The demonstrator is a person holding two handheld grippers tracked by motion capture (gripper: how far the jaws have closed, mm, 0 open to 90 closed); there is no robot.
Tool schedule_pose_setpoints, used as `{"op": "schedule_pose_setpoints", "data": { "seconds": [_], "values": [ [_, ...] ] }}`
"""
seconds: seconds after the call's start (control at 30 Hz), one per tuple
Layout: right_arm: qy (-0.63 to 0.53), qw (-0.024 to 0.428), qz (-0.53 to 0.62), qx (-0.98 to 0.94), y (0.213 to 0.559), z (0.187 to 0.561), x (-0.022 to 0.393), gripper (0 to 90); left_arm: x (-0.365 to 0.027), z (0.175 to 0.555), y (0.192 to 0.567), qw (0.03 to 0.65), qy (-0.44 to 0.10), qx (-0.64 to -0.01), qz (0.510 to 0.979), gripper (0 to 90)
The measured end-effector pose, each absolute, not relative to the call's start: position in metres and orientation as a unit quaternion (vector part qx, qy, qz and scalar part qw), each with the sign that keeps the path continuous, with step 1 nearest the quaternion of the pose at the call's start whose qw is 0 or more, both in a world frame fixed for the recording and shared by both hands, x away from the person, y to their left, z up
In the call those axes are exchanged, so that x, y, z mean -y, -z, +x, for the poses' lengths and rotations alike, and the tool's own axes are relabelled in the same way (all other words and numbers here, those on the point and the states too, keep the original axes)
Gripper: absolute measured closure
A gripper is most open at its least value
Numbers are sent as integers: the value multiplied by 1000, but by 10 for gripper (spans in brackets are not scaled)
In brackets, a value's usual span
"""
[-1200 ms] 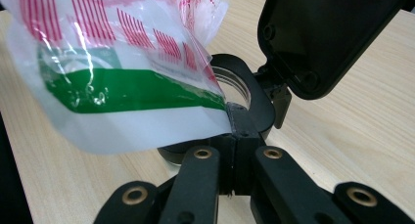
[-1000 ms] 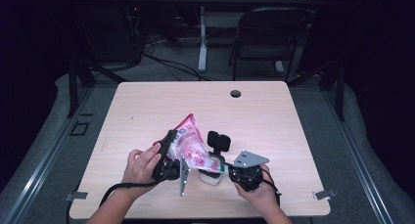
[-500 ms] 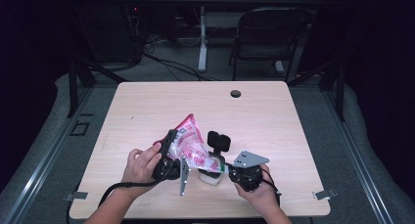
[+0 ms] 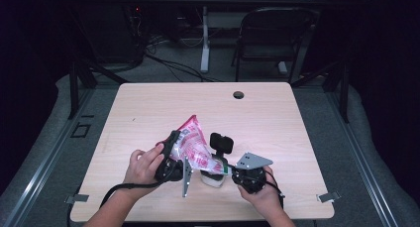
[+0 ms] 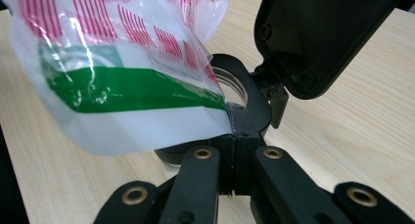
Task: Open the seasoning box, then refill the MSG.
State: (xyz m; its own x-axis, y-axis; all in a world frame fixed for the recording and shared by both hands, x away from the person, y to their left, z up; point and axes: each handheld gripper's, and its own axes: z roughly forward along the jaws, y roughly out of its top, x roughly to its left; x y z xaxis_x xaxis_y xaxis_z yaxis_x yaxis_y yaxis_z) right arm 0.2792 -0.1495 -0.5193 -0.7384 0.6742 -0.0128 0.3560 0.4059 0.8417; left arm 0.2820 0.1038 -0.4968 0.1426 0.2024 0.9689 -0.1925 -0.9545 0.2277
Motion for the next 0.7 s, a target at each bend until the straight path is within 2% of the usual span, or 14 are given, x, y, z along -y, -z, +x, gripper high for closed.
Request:
{"op": "schedule_pose_setpoints", "data": {
  "seconds": [0.7],
  "values": [
    [-445, 178, 314, -819, 519, 280, 149, 900, -103, 280, 494, 144, -658, 3, 739, 659]
  ]
}}
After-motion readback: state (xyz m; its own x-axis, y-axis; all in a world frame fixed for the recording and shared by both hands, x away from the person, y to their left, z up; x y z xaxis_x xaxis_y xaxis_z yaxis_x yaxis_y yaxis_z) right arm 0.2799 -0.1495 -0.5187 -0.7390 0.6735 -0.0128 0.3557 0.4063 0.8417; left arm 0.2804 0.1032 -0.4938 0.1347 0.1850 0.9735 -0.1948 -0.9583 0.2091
